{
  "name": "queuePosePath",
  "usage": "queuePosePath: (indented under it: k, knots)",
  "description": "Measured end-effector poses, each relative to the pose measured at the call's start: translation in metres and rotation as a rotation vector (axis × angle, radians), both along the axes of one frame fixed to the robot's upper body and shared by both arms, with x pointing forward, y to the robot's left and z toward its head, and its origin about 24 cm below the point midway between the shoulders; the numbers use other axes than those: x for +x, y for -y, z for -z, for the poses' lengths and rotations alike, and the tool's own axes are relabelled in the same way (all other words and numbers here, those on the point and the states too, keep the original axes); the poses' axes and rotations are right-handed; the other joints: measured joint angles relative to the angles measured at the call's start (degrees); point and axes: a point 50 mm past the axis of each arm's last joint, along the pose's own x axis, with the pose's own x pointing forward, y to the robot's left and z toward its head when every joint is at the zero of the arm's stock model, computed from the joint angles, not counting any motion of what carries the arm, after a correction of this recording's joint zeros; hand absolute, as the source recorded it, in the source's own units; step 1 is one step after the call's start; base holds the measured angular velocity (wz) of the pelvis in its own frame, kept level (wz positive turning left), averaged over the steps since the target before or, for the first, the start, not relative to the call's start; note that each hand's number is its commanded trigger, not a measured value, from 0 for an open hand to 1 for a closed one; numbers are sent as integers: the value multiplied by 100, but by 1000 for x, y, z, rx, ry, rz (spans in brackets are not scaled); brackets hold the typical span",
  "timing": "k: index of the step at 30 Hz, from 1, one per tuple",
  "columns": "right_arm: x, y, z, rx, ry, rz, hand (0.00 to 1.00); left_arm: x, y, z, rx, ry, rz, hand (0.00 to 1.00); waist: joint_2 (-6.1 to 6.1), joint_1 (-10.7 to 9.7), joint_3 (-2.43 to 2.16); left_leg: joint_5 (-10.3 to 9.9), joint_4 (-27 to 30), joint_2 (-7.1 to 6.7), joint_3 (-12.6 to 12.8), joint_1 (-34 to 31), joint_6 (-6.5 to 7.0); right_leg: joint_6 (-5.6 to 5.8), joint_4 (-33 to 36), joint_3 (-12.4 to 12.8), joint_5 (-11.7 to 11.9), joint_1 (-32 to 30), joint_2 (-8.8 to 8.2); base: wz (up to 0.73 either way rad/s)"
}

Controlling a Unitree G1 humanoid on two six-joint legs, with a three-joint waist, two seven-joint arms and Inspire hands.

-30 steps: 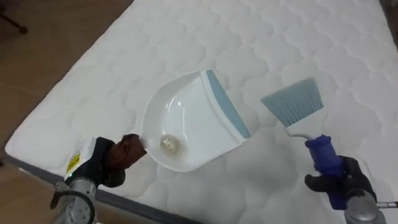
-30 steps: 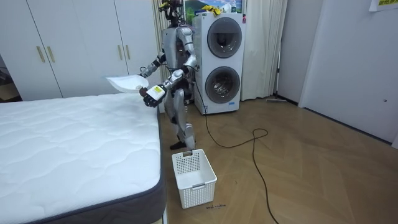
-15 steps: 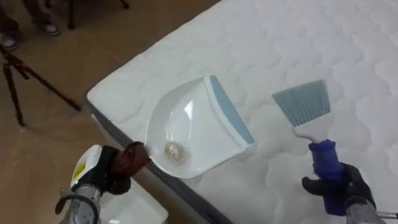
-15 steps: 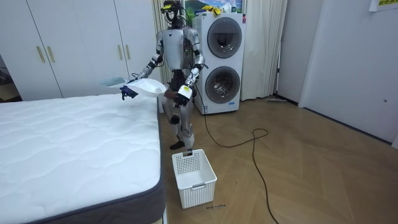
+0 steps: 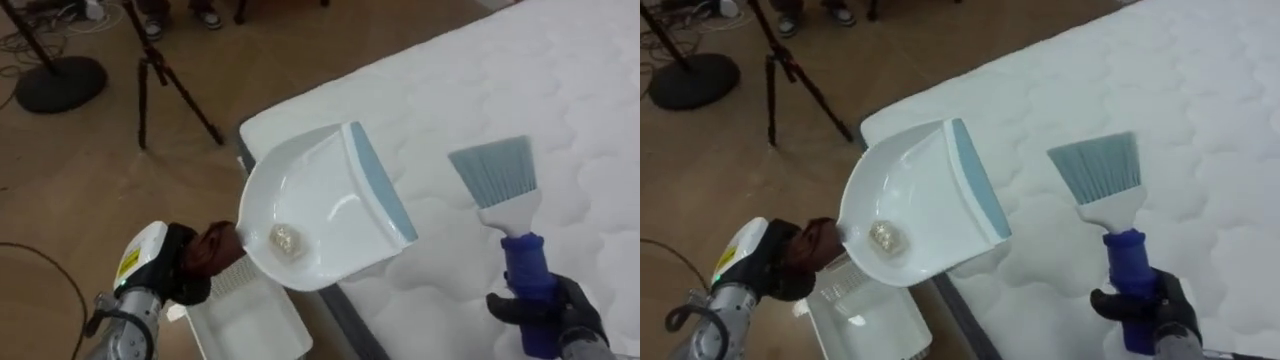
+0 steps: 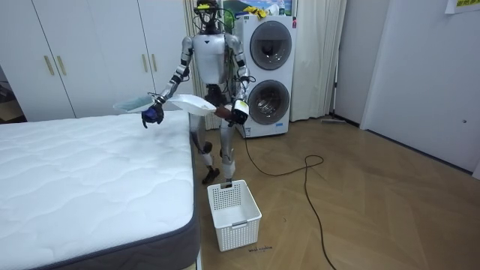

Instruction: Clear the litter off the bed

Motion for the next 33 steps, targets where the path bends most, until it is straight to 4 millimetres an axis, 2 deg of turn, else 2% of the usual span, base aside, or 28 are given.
queuePosePath:
  k: [1,2,3,5,7,11,12,13,14,15,17,19,21,25,29,31,33]
  knots:
    - [-2,0,0,-3,1,3,0,0,0,0,-1,-2,0,100,-1,-84,-6,27,38,-35,-57,1,8,-23,18,1,98,-15,28,94]
    - [-6,2,-1,-12,3,19,0,0,2,0,-9,3,3,100,11,-36,-49,38,26,-24,79,7,2,-74,-43,-130,89,67,16,71]
    - [-4,4,-3,-21,15,31,0,1,3,-2,-10,11,5,100,47,53,-58,38,-3,5,210,28,1,-95,-104,-232,105,133,18,44]
    - [-4,5,-4,-28,25,36,0,2,2,-3,-6,19,2,100,92,165,-70,45,-57,37,235,59,-8,-98,-186,-284,130,207,19,17]
    - [-3,4,-4,-27,27,29,0,1,-1,-5,-5,26,-13,100,100,268,-57,46,-112,1,187,124,-9,-77,-268,-318,142,318,57,23]
    - [-3,4,-5,-35,29,16,0,-5,-7,-4,10,19,-34,100,55,243,-26,65,-117,-149,-113,89,14,-33,-436,-634,143,507,23,43]
    - [-2,4,-5,-39,32,11,0,-5,-7,-3,17,15,-30,100,49,239,-14,66,-47,-154,-84,9,20,-23,-449,-757,146,567,23,54]
    - [-2,4,-5,-39,34,10,0,-5,-7,-3,18,15,-29,100,44,208,-8,68,-21,-153,-31,-49,26,-17,-451,-841,141,576,17,69]
    - [-2,4,-6,-41,36,9,0,-5,-7,-3,17,14,-29,100,24,82,7,99,4,-126,176,-146,92,-5,-454,-991,116,584,6,84]
    - [-2,4,-5,-42,39,8,0,-5,-7,-3,19,14,-28,100,-4,-14,31,117,35,-31,570,-232,163,-2,-450,-1077,79,581,-27,81]
    - [-3,4,-5,-41,38,9,0,-6,-8,-2,19,8,-29,100,-17,-35,49,102,70,48,870,-319,231,6,-439,-1104,29,558,-14,47]
    - [-2,3,-5,-44,39,0,0,-7,-8,0,17,-2,-30,100,-5,23,52,77,78,25,846,-340,268,28,-451,-1143,12,556,-7,17]
    - [-4,4,-4,-46,34,2,0,-7,-8,-1,15,1,-28,100,10,-25,43,75,90,-63,763,-367,275,70,-449,-1312,-23,561,-37,30]
    - [-7,5,-1,-54,17,3,0,-6,-9,-2,20,-1,-27,100,46,-27,19,73,123,-149,679,-406,321,110,-404,-1405,-43,583,-76,18]
    - [-9,5,2,-46,-5,-10,0,-6,-10,-2,20,-12,-14,100,105,18,-9,-20,195,-158,755,-379,431,155,-23,-1457,-103,560,-187,8]
    - [-11,6,4,-44,-17,-7,0,-5,-11,-3,22,-11,-12,100,130,36,-5,-111,280,-140,766,-303,465,191,471,-1360,-168,456,-285,4]
    - [-14,7,6,-43,-35,-1,0,-5,-14,-4,30,-12,-5,100,154,93,3,-254,378,-174,743,-187,514,189,1253,-1083,-191,250,-442,0]
